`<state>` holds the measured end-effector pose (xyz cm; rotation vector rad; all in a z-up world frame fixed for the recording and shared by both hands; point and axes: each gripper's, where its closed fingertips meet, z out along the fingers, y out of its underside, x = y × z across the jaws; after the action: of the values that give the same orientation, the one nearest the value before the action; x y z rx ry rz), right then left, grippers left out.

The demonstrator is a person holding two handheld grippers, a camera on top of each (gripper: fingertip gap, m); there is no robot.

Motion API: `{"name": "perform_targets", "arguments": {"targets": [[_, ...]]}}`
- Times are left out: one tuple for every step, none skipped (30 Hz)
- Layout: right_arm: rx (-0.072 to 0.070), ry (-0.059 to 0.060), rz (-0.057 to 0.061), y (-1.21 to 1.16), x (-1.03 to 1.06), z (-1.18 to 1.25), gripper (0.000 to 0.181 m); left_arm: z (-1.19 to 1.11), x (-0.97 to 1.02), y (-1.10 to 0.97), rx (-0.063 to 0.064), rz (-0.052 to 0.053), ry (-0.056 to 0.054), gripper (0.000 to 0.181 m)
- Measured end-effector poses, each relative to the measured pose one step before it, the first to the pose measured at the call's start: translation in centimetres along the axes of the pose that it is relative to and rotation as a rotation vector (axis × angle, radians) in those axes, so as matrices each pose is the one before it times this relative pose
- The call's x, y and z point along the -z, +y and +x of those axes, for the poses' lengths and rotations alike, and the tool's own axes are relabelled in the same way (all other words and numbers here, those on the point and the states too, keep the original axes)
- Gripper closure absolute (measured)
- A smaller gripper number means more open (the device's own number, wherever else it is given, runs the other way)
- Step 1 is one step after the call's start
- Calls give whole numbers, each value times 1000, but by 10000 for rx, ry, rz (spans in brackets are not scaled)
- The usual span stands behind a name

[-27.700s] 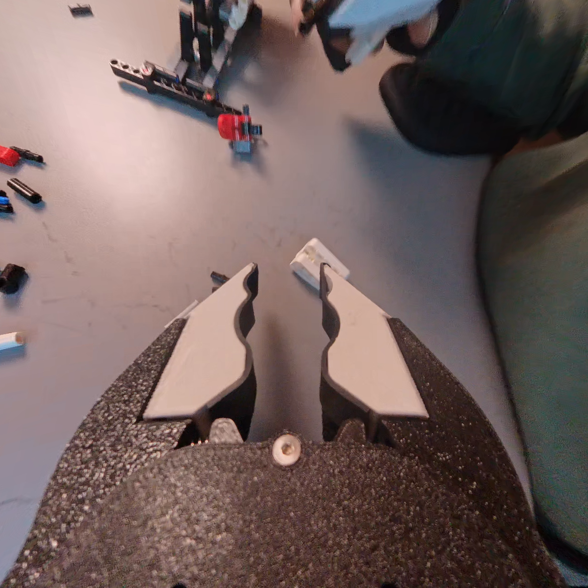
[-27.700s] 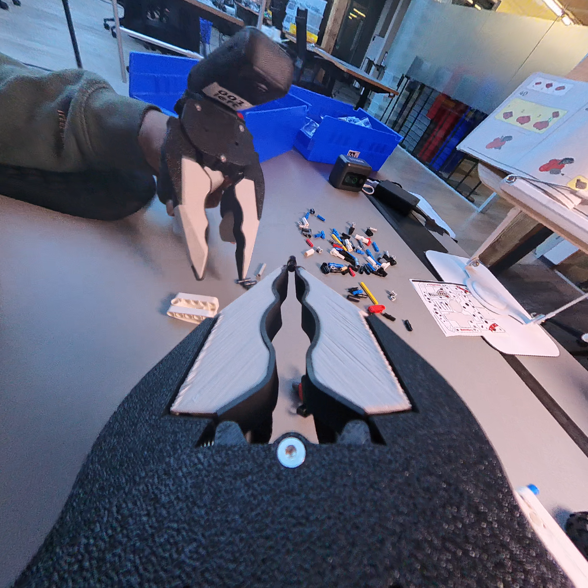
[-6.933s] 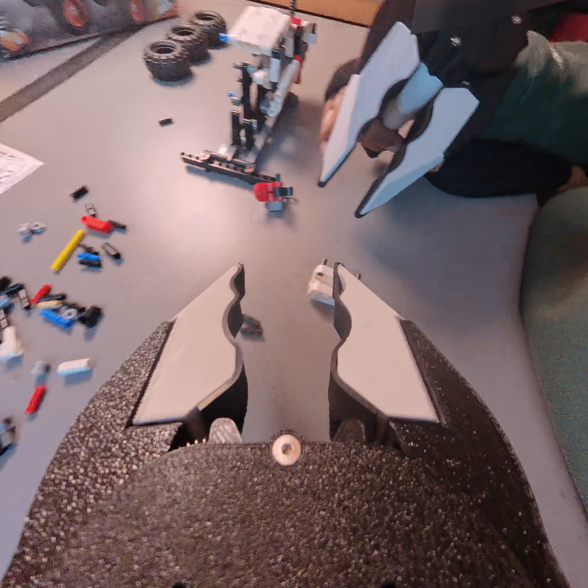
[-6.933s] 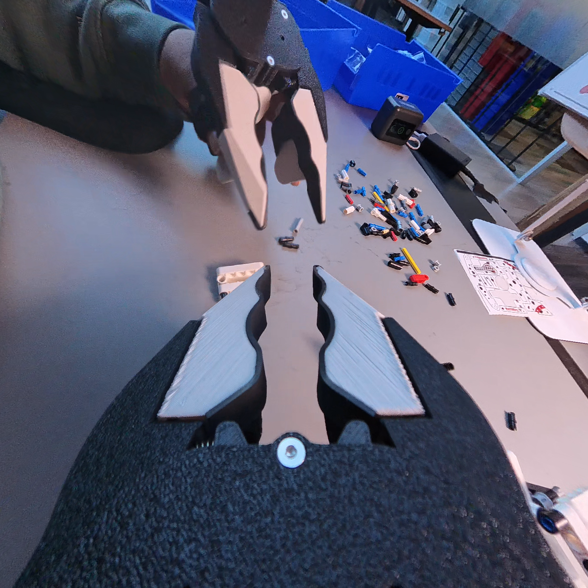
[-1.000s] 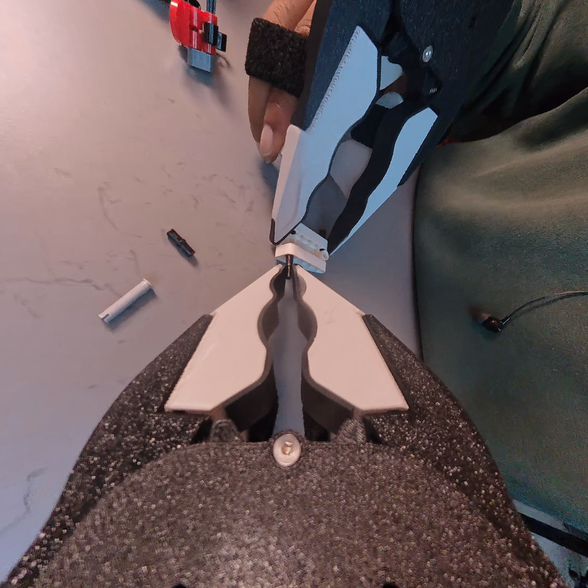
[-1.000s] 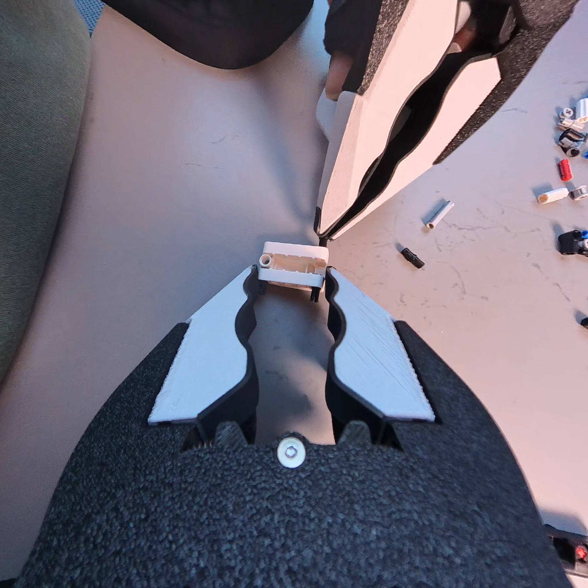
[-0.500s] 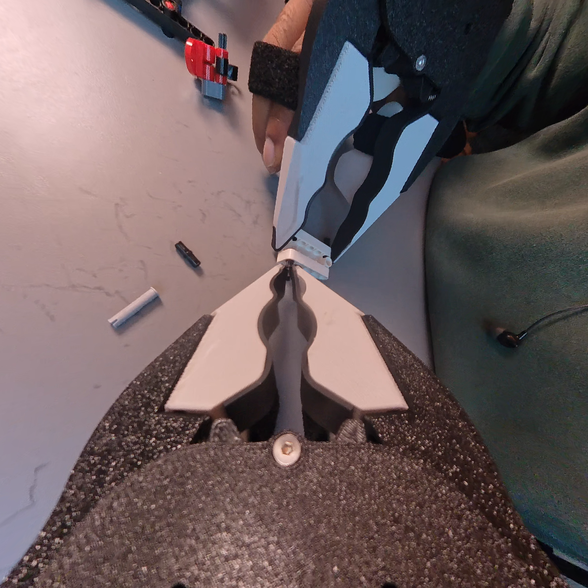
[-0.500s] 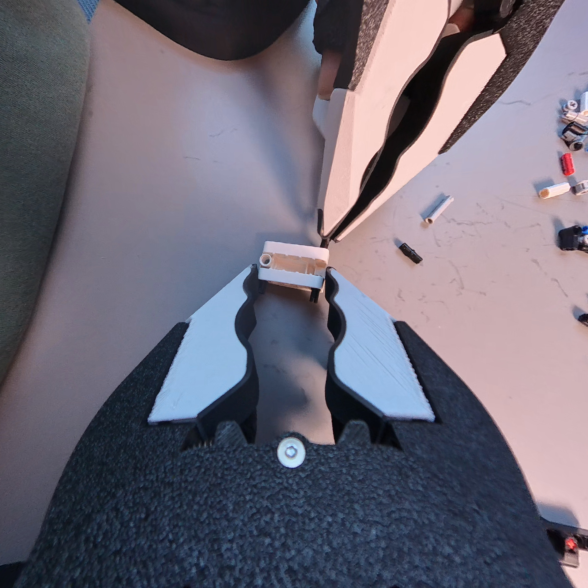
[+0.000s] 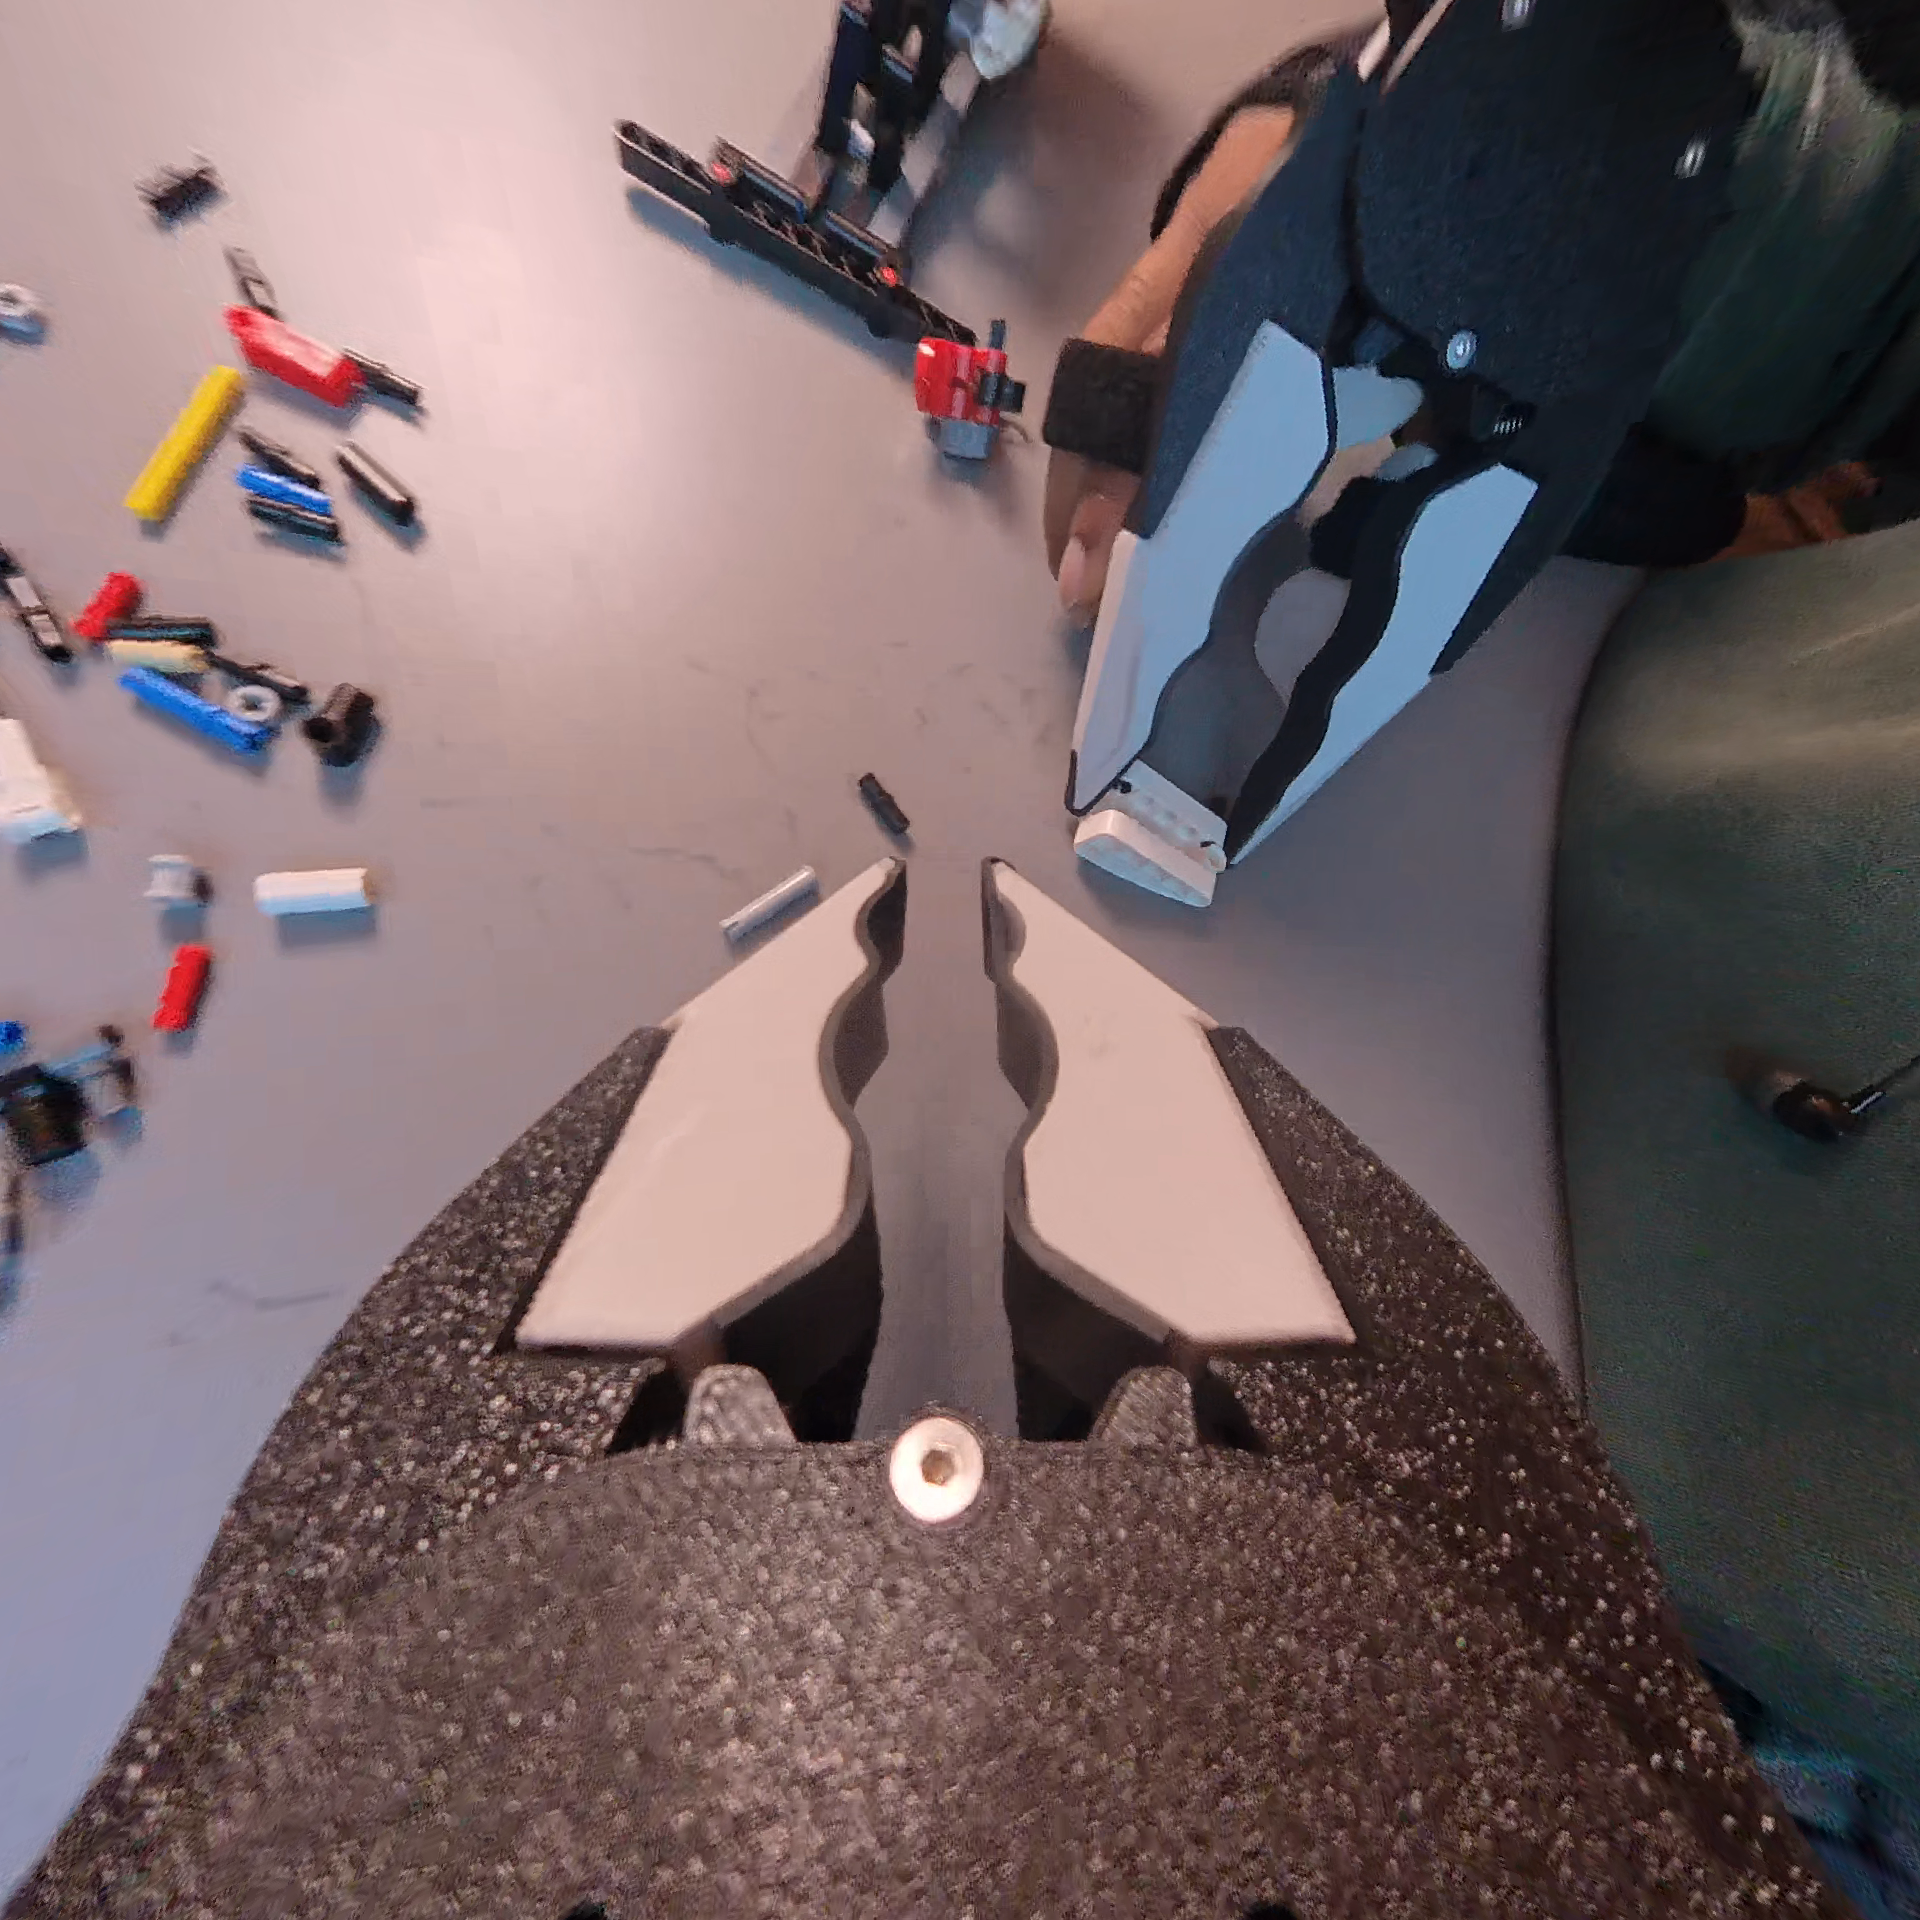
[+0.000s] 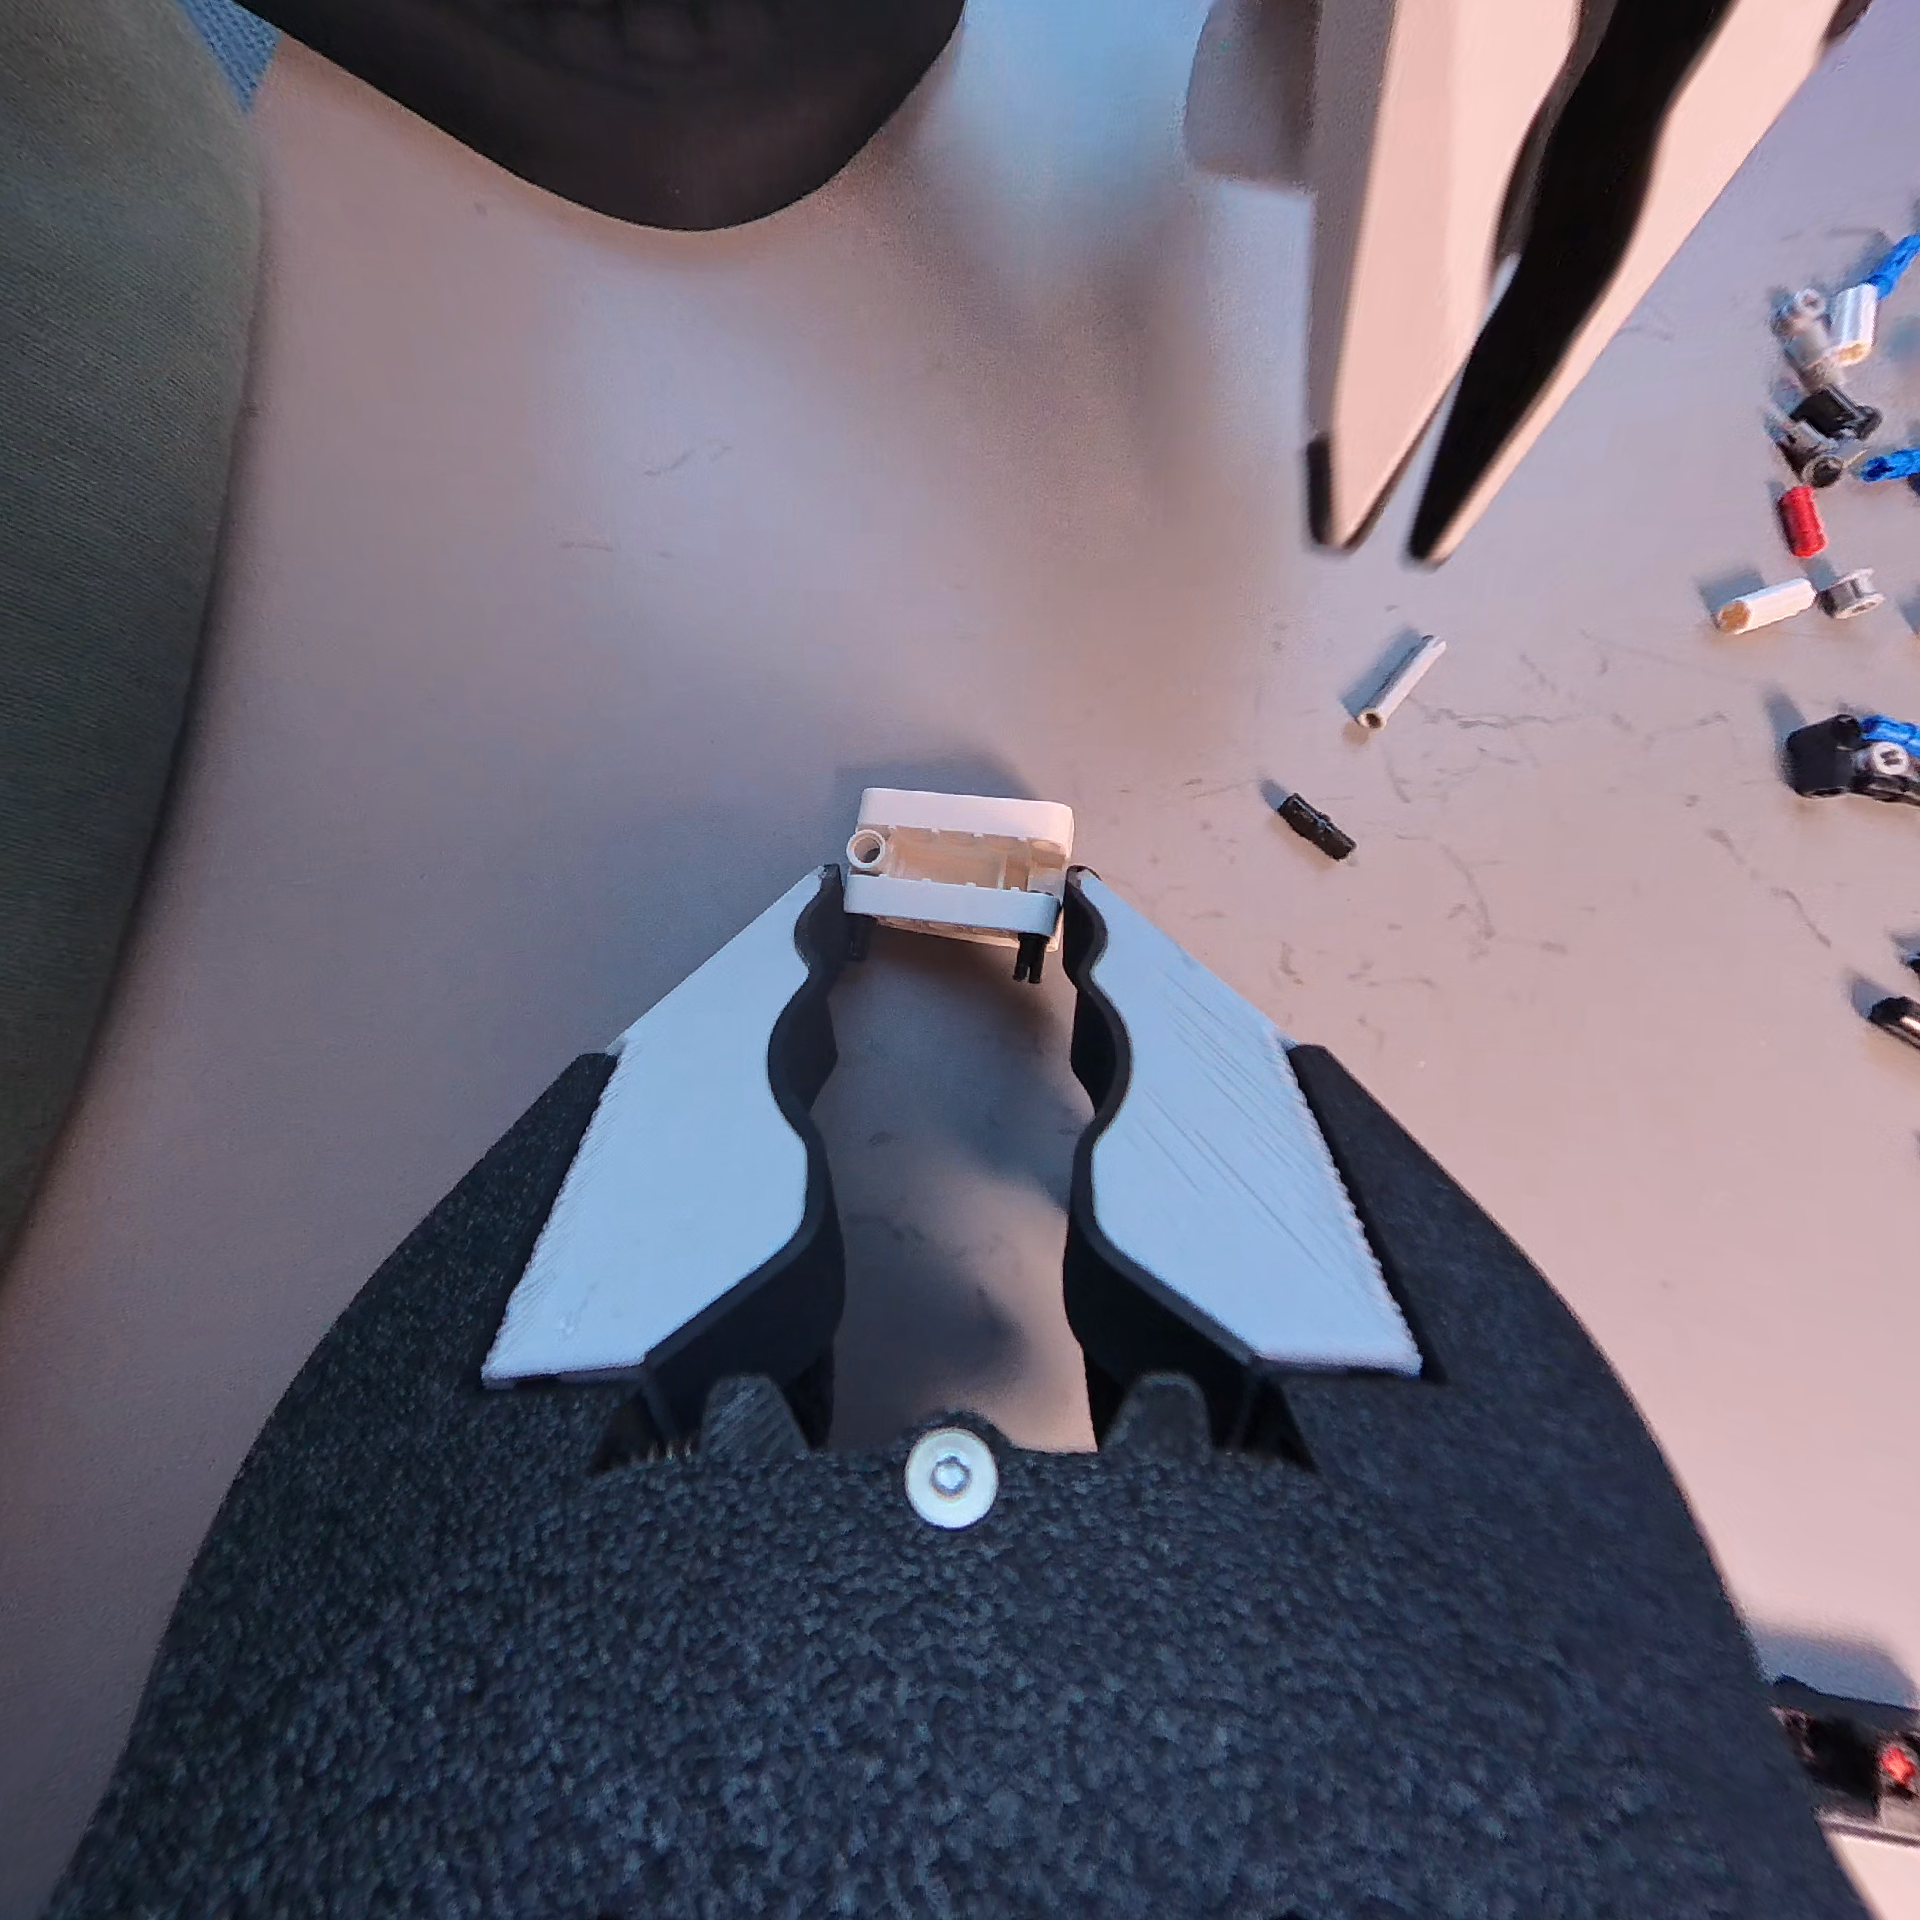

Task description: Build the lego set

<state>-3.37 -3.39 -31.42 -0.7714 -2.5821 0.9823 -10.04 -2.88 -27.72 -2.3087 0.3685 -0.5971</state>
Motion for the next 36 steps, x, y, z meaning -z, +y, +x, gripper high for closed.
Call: {"name": "perform_targets", "arguments": {"targets": [[-60,14,51,4,5,-3,139,-542,932,-374,223,501,-207,165],[-25,6,38,20,13,-3,139,-557,1058,-510,239,593,-227,162],[27,13,14,19,15,6,139,-515,1091,-537,207,596,-220,159],[29,11,3,7,-2,5,139,-563,1089,-413,149,508,-285,156],[11,3,2,-5,-2,-2,139,-764,995,-192,101,355,-434,154],[18,11,13,4,1,-6,139,-978,865,-1,66,237,-561,152],[20,15,24,-6,-2,7,139,-1066,707,93,57,185,-602,149],[7,8,20,7,7,-6,139,-1060,515,130,97,161,-585,147],[11,8,17,-10,2,8,139,-1004,310,136,140,130,-539,145],[19,10,14,-1,-4,2,139,-856,126,134,153,79,-465,143],[7,8,8,-3,3,-1,139,-731,-3,-40,175,104,-432,143],[3,15,12,-3,6,12,139,-601,-92,-291,183,167,-389,143],[4,20,29,-7,1,9,139,-494,-176,-543,175,180,-330,143],[11,22,36,-2,11,6,139,-541,-314,-733,113,152,-363,144],[3,18,27,-1,7,-3,139,-789,-498,-784,-38,54,-505,145],[5,14,19,4,4,10,139,-1007,-739,-597,-220,-140,-620,146],[22,26,12,-7,8,-9,139,-1146,-980,-363,-318,-276,-673,147],[32,47,5,6,21,-2,139,-1120,-1191,-188,-335,-282,-627,151],[19,65,16,8,33,-5,139,-992,-1381,137,-224,-354,-484,153],[6,70,42,11,27,-8,139,-763,-1496,409,30,-448,-253,153],[13,58,45,31,47,5,139,-557,-1447,424,123,-427,-98,153],[10,45,20,29,55,-2,139,-399,-1230,341,42,-368,-42,154],[9,40,9,51,56,-9,139,-320,-985,337,-117,-377,-99,155],[11,33,16,31,53,-9,139,-362,-771,305,-205,-375,-193,155],[11,20,19,36,45,-14,139,-446,-579,11,-188,-156,-241,157],[21,3,4,37,48,-20,139,-327,-481,-100,-115,-29,-92,161],[34,-8,9,23,34,-11,139,5,-449,-64,-2,-20,206,162],[8,-25,6,30,32,-17,139,143,-251,-255,146,127,353,164],[-4,-32,1,36,32,-13,139,209,-170,-247,186,124,415,163],[3,-21,3,21,20,-5,139,363,-173,-154,128,96,487,163],[3,-14,4,26,29,-10,139,212,-171,0,155,20,338,163],[-8,-11,1,17,16,-3,139,75,-74,-137,136,123,219,162],[-8,-5,1,11,10,-1,139,-7,-57,-118,140,108,151,163],[-7,-6,-1,4,1,1,139,-165,-60,-41,103,51,36,167],[-8,-8,0,2,0,-3,139,-257,-45,-32,23,26,-40,172],[-13,-12,0,2,-4,11,139,-204,-55,-33,-38,28,-32,175]]}}
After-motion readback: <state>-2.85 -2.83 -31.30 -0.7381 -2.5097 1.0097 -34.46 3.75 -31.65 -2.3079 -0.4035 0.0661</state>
